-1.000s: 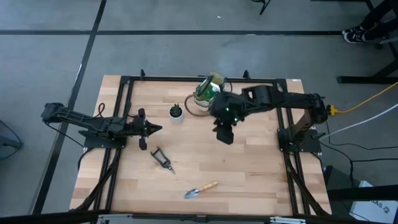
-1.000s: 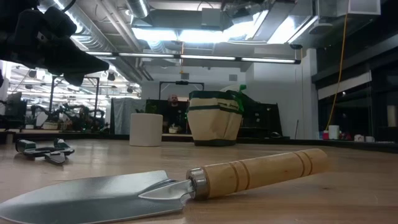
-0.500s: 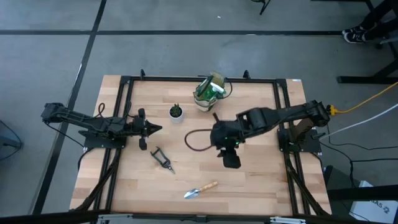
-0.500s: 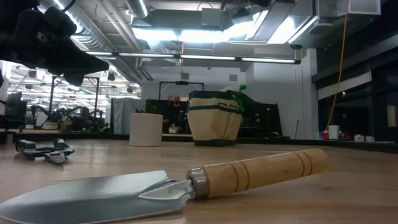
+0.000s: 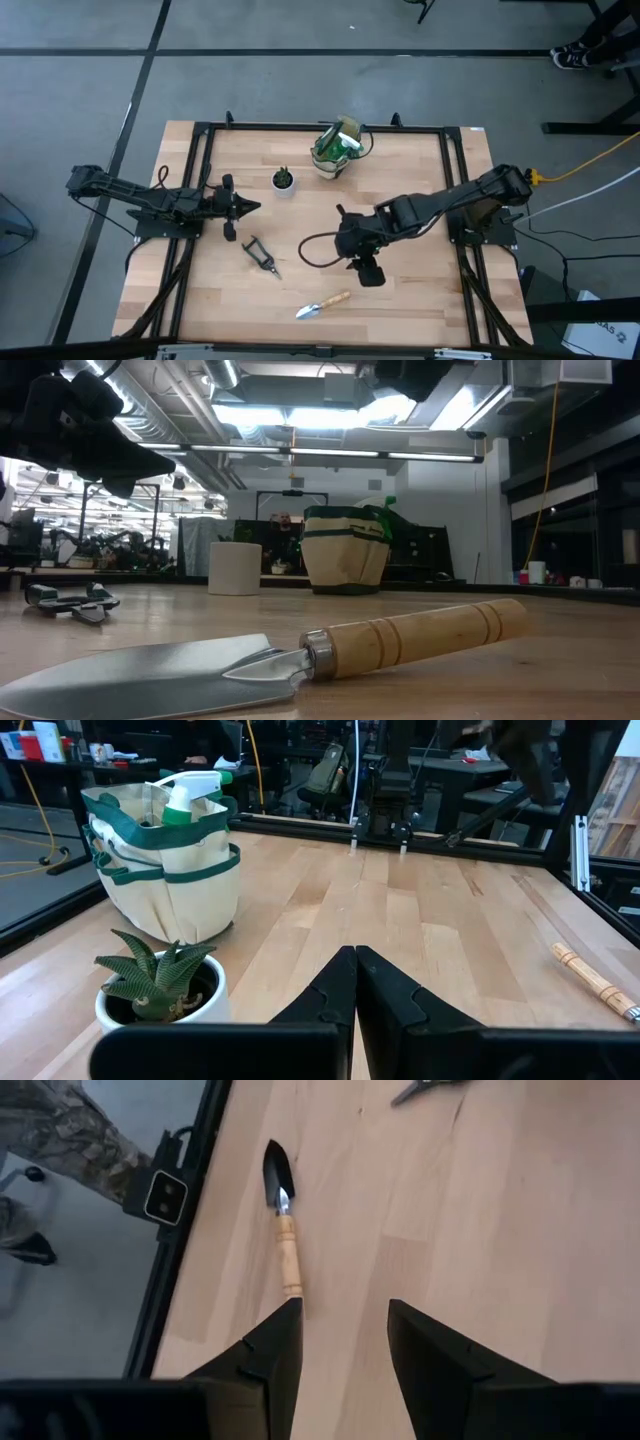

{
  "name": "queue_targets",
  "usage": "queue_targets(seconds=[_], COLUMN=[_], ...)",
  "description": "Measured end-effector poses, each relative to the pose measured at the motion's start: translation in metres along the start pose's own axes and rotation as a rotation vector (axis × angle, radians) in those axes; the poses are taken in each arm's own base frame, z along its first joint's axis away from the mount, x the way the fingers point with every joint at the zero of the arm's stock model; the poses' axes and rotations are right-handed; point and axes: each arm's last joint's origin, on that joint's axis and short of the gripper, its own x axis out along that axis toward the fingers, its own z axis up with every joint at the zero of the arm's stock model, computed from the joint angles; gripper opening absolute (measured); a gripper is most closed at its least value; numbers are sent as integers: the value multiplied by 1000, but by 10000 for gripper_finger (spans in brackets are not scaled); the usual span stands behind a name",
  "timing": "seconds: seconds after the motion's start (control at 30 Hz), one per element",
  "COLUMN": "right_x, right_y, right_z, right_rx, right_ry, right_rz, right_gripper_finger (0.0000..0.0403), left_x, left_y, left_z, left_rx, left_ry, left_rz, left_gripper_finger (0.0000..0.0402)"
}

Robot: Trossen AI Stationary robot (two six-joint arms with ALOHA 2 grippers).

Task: Pick & Place Garden tools in Gardening bag
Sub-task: Put the trowel into the gardening bag

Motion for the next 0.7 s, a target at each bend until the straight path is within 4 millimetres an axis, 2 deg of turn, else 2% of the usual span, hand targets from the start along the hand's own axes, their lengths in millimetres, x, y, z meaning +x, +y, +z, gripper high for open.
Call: queue_targets(seconds=[0.27,0.7], right_x=[2,2], right_y=[0,1], right_z=[4,6], right_rx=[-7,-12], right_ry=[-55,-72], right_rz=[9,11], right_gripper_finger=[158,238], left_x=[0,0], left_y=[0,0], left_z=[0,0], left_rx=[0,0], left_ry=[0,0], left_rz=[0,-1], left_gripper_finger=[4,4])
